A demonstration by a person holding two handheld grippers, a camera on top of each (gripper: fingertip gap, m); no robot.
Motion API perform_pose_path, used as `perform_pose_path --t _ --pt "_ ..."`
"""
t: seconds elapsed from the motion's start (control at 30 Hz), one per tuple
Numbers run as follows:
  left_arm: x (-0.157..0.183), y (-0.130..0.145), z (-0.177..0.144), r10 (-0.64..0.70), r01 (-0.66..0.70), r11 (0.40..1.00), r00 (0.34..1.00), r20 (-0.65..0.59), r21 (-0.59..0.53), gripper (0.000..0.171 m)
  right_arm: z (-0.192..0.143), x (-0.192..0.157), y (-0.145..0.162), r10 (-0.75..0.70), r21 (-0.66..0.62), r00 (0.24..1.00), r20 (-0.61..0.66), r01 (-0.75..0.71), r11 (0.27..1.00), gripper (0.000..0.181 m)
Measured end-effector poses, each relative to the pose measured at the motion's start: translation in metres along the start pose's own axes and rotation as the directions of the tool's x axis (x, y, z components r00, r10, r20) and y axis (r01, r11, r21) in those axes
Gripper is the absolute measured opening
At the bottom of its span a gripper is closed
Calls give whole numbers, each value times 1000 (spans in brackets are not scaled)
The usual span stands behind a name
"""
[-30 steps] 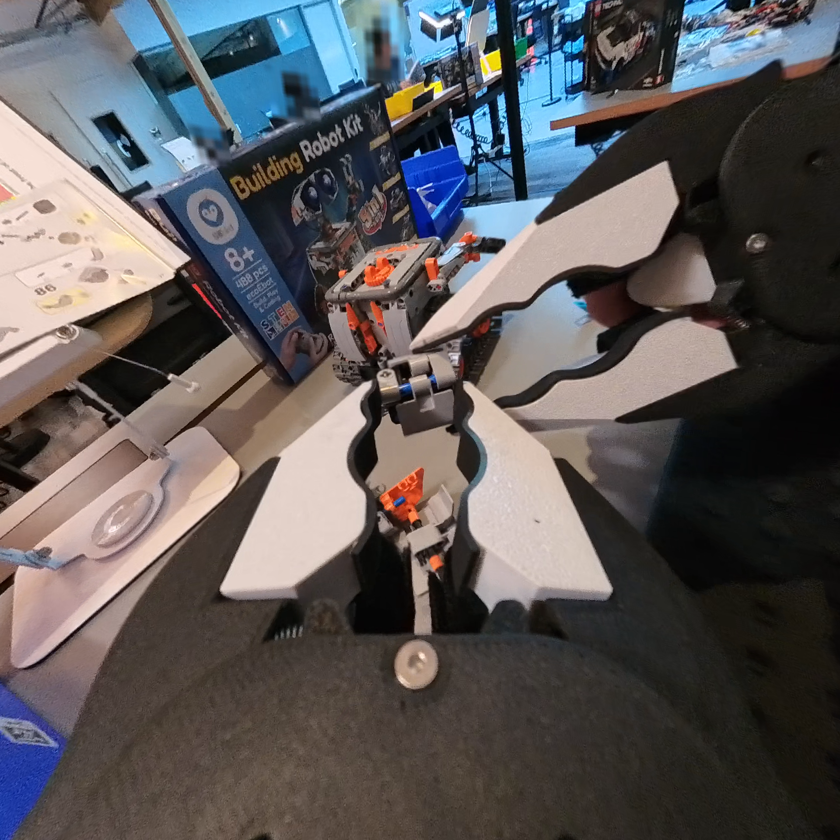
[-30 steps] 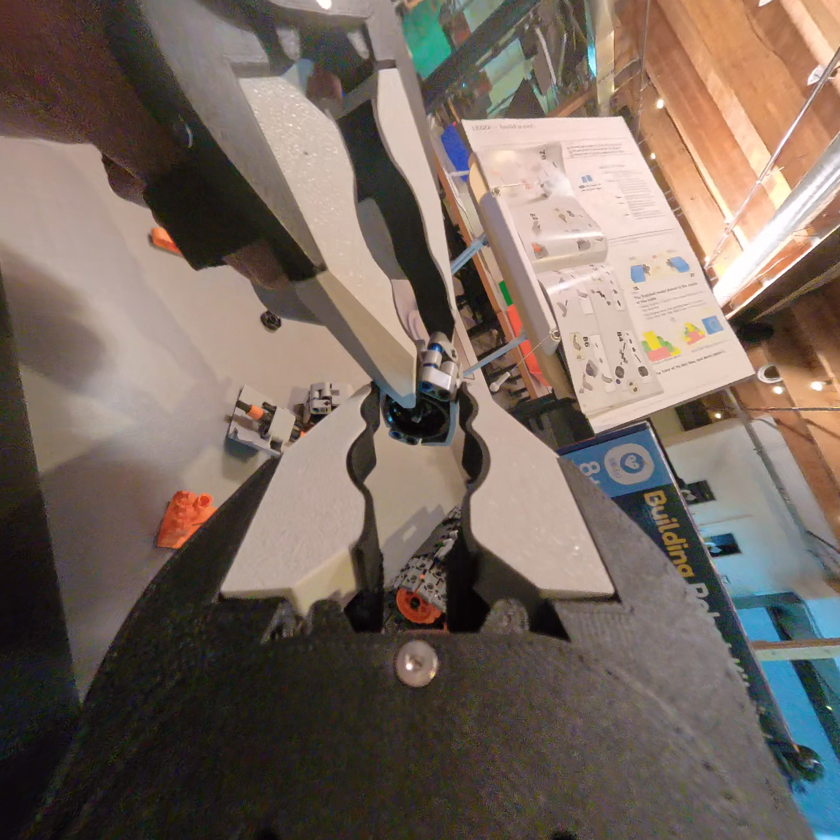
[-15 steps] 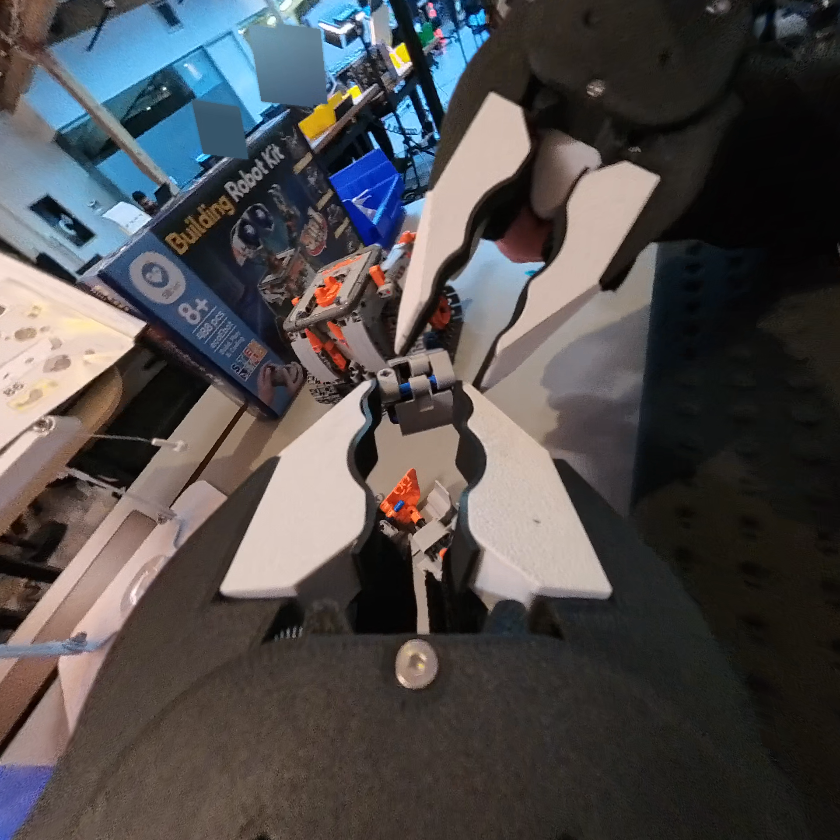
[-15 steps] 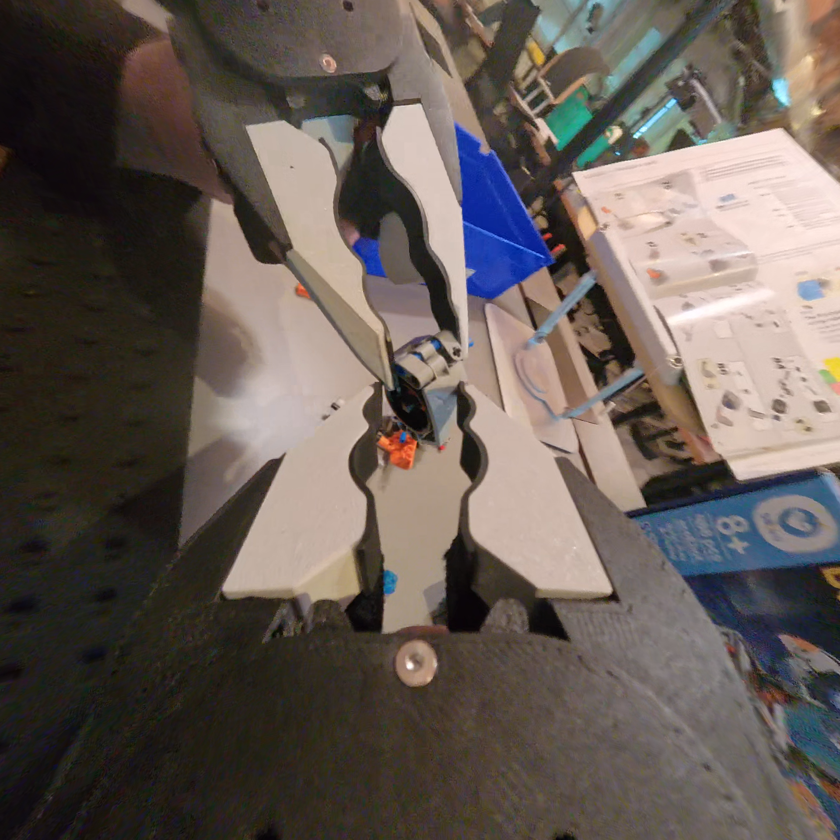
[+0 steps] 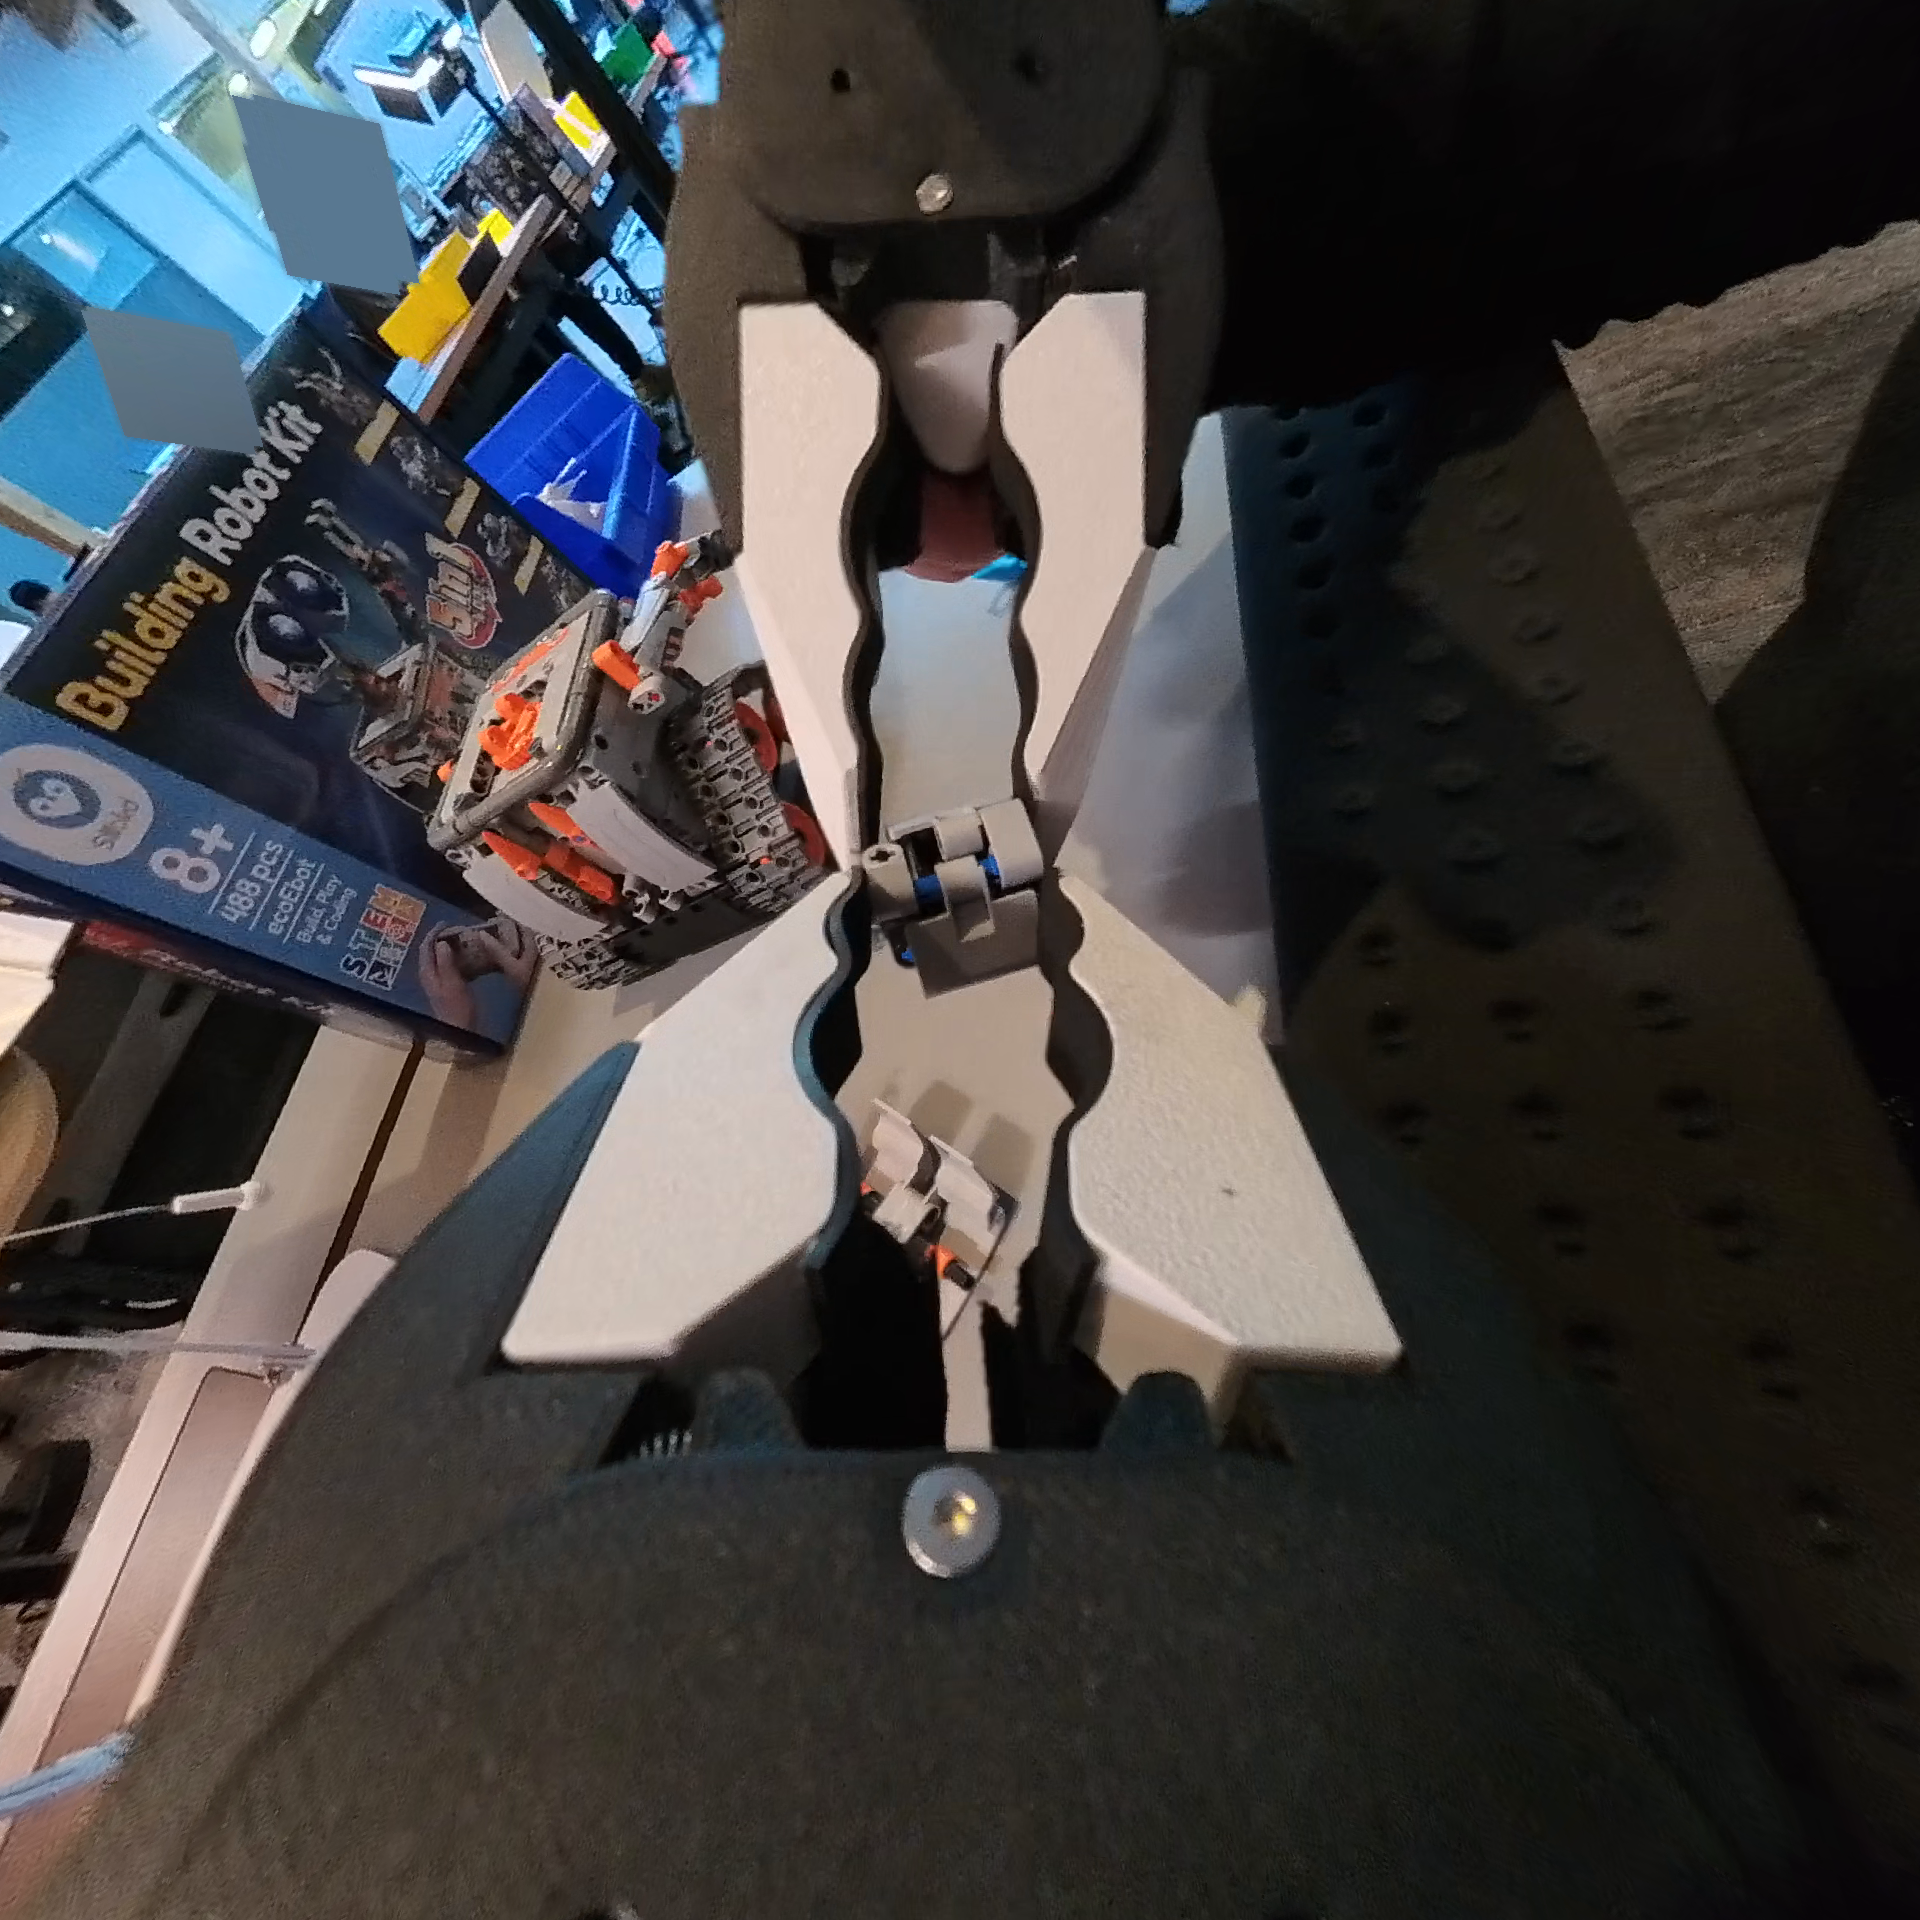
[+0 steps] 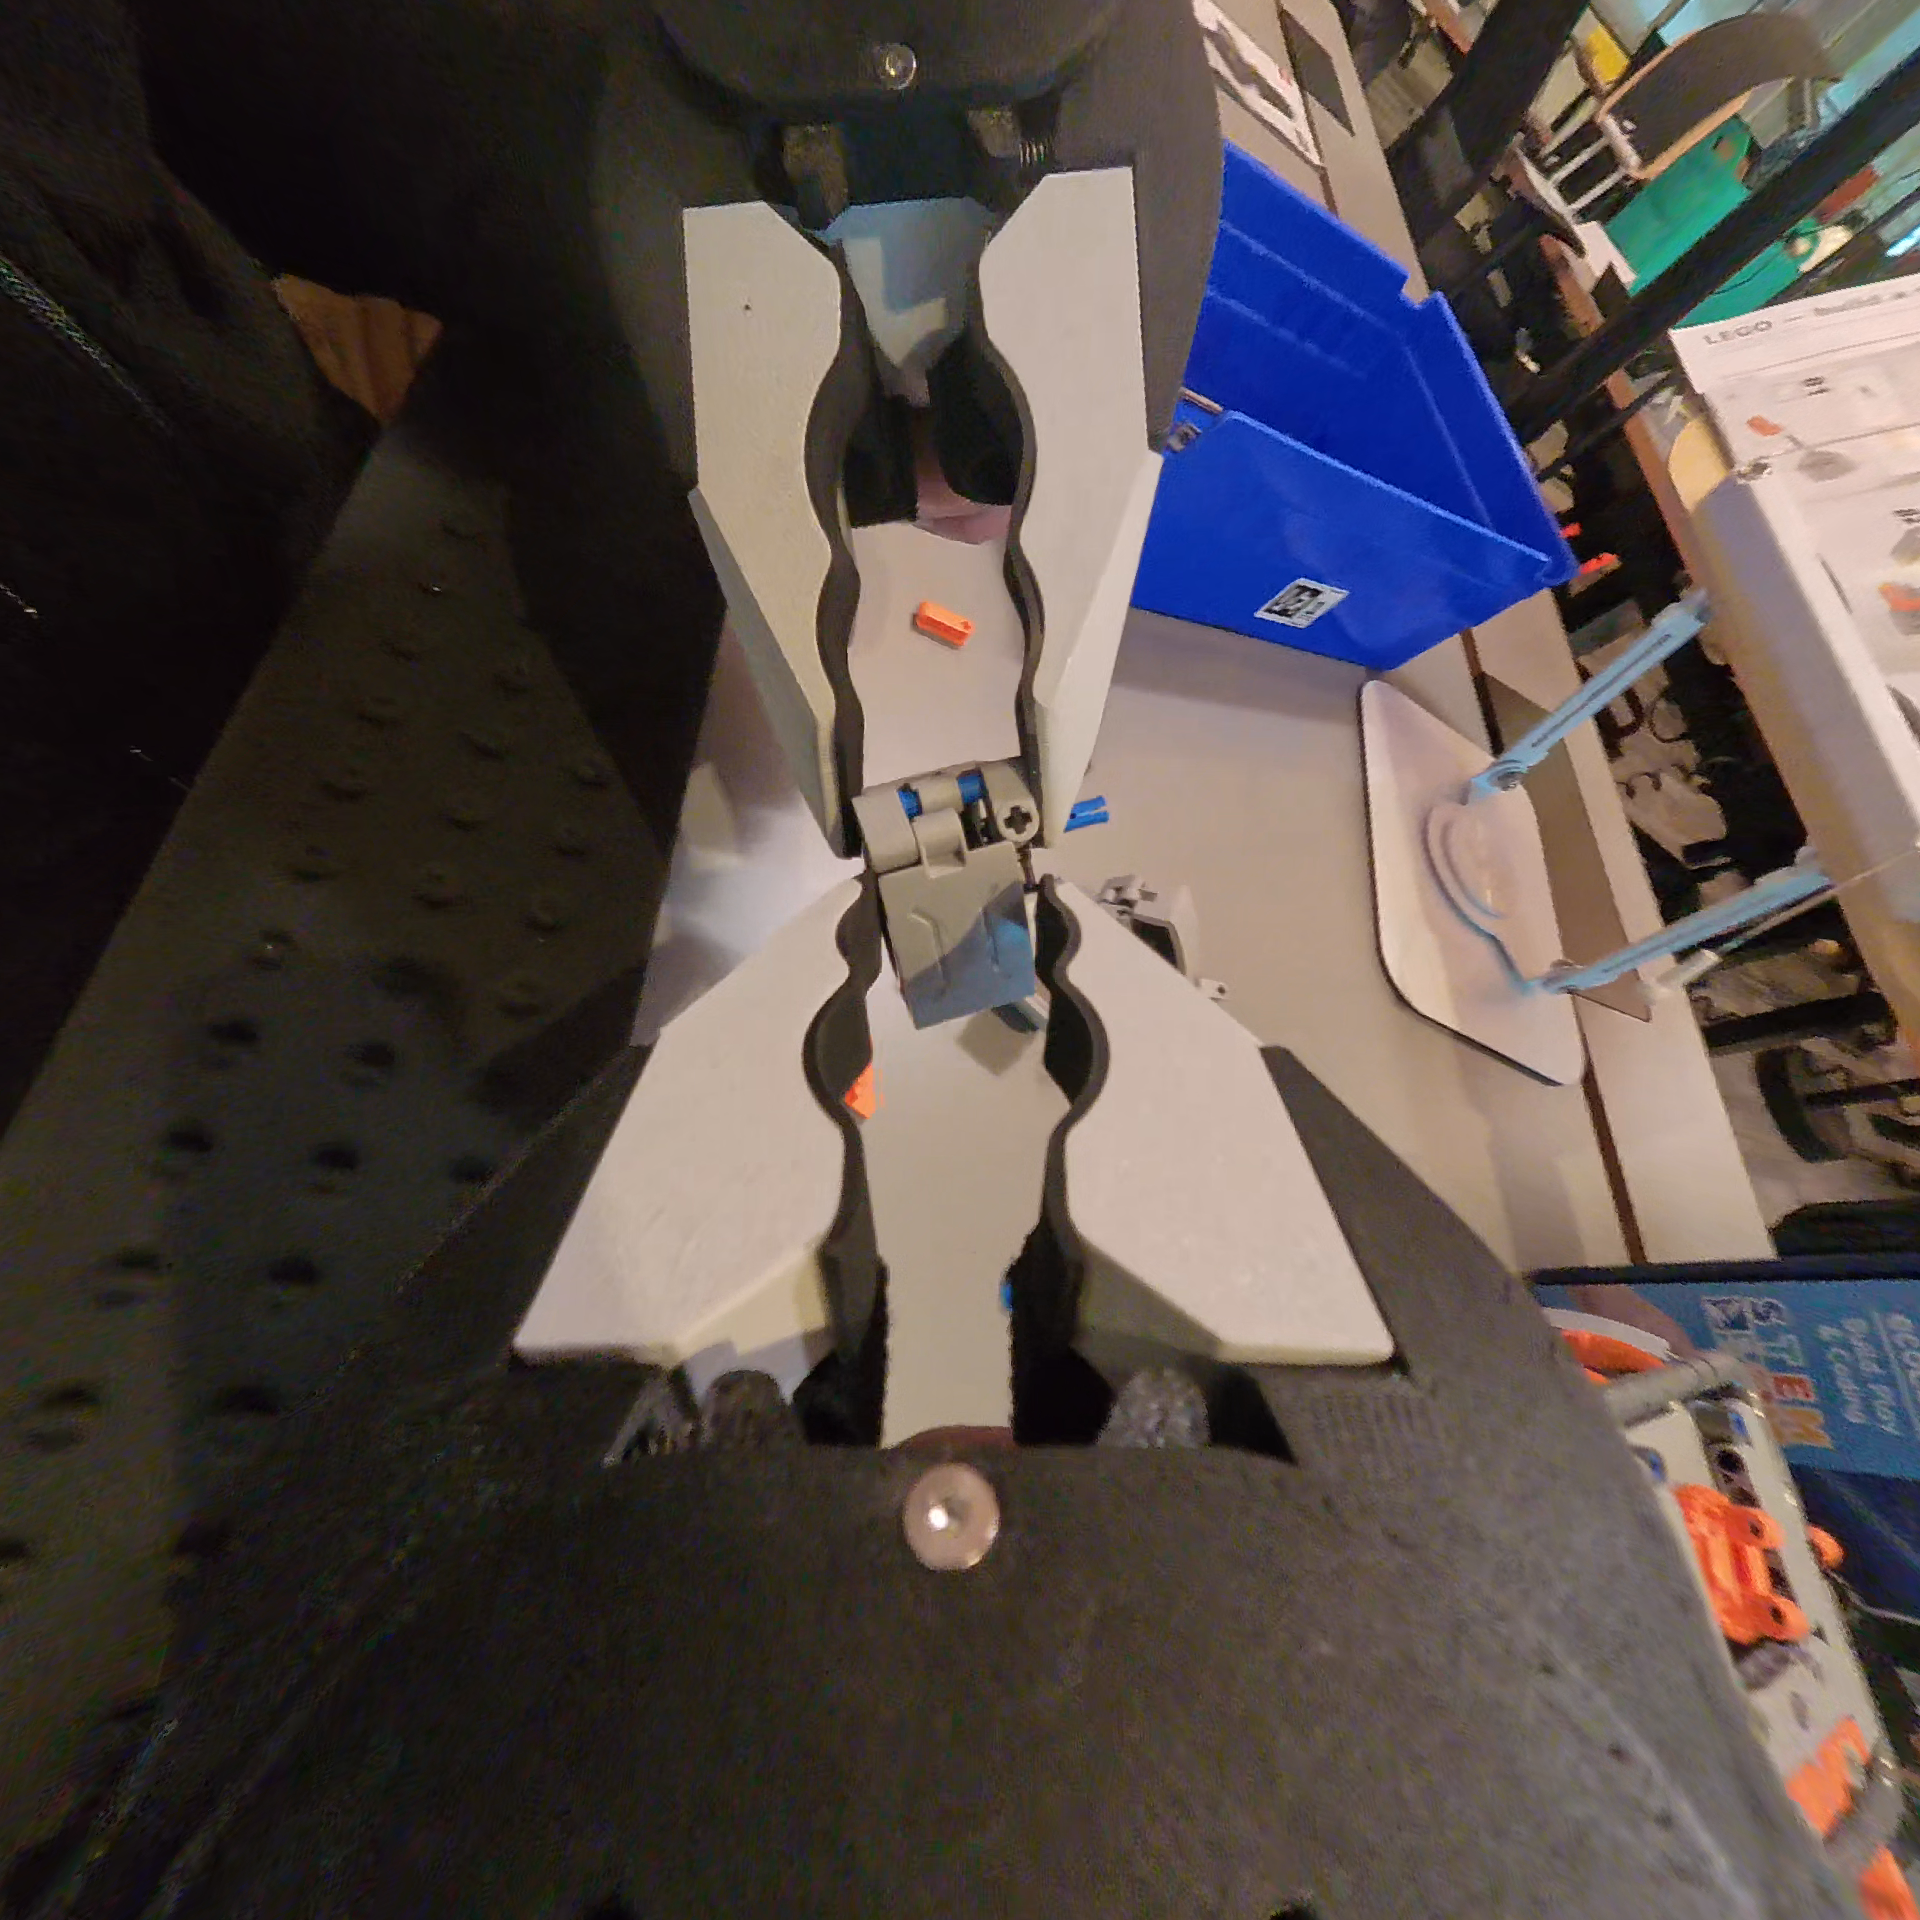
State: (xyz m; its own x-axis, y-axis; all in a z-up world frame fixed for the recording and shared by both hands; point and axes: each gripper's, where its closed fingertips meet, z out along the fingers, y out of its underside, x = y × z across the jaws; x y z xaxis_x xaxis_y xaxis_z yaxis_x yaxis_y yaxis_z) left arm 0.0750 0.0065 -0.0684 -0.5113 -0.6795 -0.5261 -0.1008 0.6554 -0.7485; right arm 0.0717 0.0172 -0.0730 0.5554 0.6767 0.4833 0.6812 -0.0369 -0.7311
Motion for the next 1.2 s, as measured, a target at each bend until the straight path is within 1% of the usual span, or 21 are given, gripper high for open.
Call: perform_pose_path --t 0.13,0.33,0.43,0.53,0.6,0.7,0.8,0.87,0.93,1.0,1.13,1.2 --pt "-10 -1 -1 -14 13 1000 998 57 23 31 -2 9 -1 33 27 997 -63 -31 999 24" --pt "-16 3 2 -34 34 999 992 121 4 33 0 15 3 18 -18 988 -151 -21 1000 24" --pt "-18 5 2 -41 43 999 990 136 -10 31 2 17 4 -17 -54 981 -193 7 999 24" --pt "-19 11 3 -23 33 997 988 154 -63 30 4 19 7 -66 -110 968 -241 40 993 24" --pt "-20 11 2 -9 23 997 984 178 -77 30 4 20 6 -72 -112 964 -256 44 993 25" --pt "-21 8 0 -17 30 997 983 183 -71 29 3 20 3 -78 -105 961 -266 51 993 24" --pt "-19 5 0 -3 16 998 983 182 -69 29 2 18 2 -48 -74 970 -237 31 997 25" --pt "-15 4 1 -19 27 998 990 137 -54 29 1 15 2 4 -32 983 -182 -10 999 25" --pt "-14 -2 -1 -33 36 999 992 126 -22 29 -2 13 -2 76 36 990 -119 -73 997 25" --pt "-12 -6 -2 -59 58 998 993 98 13 29 -3 10 -4 117 70 991 -65 -112 991 25" --pt "-7 -15 -4 -98 95 994 994 56 61 28 -6 3 -8 232 133 968 93 -242 961 25" --pt "-7 -14 -2 -106 103 993 992 61 61 28 -6 3 -6 262 140 957 123 -278 950 25"
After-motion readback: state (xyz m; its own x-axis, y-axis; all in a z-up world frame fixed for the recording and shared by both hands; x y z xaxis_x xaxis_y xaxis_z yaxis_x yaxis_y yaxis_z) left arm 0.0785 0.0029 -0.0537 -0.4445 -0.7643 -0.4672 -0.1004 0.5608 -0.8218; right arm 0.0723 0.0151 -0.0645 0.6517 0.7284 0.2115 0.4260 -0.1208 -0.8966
